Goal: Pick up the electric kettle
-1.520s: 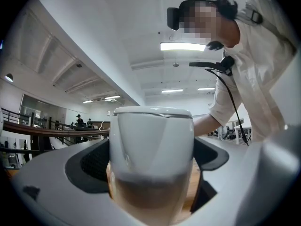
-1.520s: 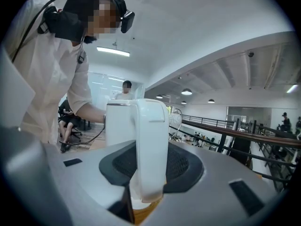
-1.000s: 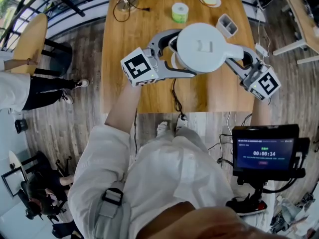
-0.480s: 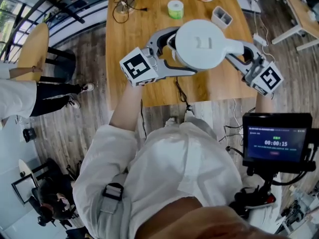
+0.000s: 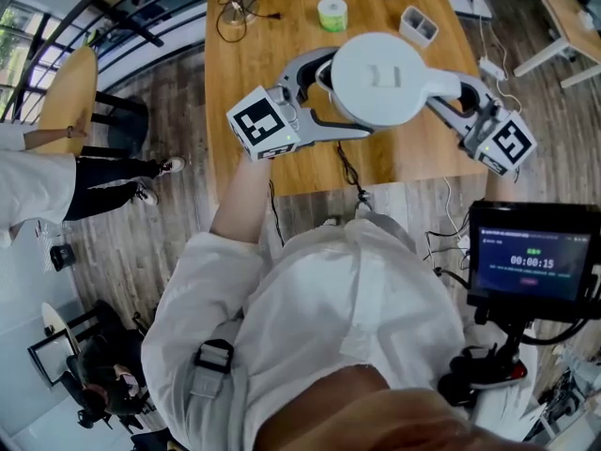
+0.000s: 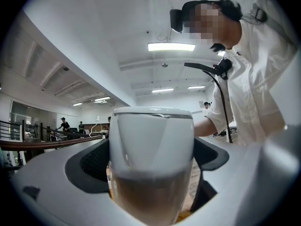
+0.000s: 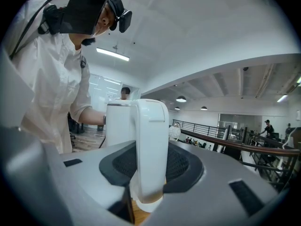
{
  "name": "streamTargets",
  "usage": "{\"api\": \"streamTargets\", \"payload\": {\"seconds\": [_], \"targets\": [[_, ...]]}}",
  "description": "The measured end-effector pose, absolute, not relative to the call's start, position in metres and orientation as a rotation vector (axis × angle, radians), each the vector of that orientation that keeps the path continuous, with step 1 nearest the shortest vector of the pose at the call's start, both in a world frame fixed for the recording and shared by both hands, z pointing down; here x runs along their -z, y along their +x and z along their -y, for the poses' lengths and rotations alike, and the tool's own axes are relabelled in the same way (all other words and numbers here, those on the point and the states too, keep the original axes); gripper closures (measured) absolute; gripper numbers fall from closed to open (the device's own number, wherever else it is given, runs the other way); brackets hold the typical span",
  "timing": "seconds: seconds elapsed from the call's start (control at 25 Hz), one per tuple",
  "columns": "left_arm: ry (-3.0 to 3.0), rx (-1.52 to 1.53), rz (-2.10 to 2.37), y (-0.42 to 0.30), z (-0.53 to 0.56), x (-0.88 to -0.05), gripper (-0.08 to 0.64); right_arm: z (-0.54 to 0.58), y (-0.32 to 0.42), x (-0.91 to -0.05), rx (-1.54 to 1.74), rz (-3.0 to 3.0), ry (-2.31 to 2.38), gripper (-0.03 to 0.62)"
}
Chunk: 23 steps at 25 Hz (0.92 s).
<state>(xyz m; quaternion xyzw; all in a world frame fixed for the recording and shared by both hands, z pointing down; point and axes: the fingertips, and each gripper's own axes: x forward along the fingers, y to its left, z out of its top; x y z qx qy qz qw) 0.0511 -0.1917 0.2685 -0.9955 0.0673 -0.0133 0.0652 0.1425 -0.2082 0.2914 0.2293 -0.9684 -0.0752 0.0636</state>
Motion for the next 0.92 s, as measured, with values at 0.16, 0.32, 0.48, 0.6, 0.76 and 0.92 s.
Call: {"api": "streamTargets", "payload": {"seconds": [0.16,0.32,0.48,0.6,0.76,0.92], "targets": [[-3.003,0.034,-0.210,0.0495,0.1915,-0.2678,0.014,0.2083,0.1412,-0.2908,0.233,2.926,0.682,0.462],[-3.005,0.031,-0.216,0.0480,0.1920,-0.2688,0.014,0.2090,0.1402,-0.2932,0.235,2.916,0.668,0.462],[-3.006,0.030,-0.220,0.0469,0.1922,-0.2690,0.014,0.2085,0.1395,-0.2950,0.244,2.909,0.651,0.462],[-3.004,0.031,-0.220,0.0480,0.1917,-0.2705,0.014,0.2083,0.1403,-0.2953,0.243,2.912,0.657,0.462],[-3.004,0.022,-0.217,0.0483,0.1926,-0.2698,0.014,0.2087,0.1421,-0.2981,0.256,2.888,0.642,0.462],[-3.006,0.020,-0.215,0.0479,0.1930,-0.2696,0.014,0.2093,0.1414,-0.2969,0.248,2.892,0.649,0.462]]}}
